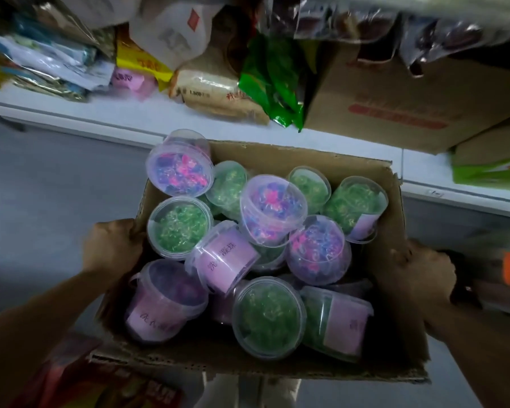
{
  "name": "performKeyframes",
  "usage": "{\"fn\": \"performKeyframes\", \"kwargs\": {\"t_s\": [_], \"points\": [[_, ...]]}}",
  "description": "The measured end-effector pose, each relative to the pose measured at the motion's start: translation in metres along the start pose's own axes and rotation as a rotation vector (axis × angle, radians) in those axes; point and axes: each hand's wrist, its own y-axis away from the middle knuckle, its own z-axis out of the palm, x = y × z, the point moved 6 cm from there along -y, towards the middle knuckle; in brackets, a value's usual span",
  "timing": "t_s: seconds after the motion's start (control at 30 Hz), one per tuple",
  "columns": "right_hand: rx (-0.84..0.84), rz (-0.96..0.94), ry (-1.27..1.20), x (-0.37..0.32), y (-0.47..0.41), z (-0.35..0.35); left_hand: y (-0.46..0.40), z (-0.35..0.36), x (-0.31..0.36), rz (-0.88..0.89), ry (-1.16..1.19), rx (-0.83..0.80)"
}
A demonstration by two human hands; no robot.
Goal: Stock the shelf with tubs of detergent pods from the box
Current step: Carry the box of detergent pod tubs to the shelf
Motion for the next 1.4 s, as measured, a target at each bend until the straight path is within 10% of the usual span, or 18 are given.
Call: {"fn": "performKeyframes", "kwargs": {"t_s": [0.93,1.4], "points": [[0.197,-0.227,-0.208,0.029,-0.058,0.199,-0.069,0.17,0.007,0.132,0.076,0.233],[0.011,-0.063,-0.057,0.021,-0.056,0.204,-0.055,0.176,0.015,-0.007,-0.011,0.135]]}}
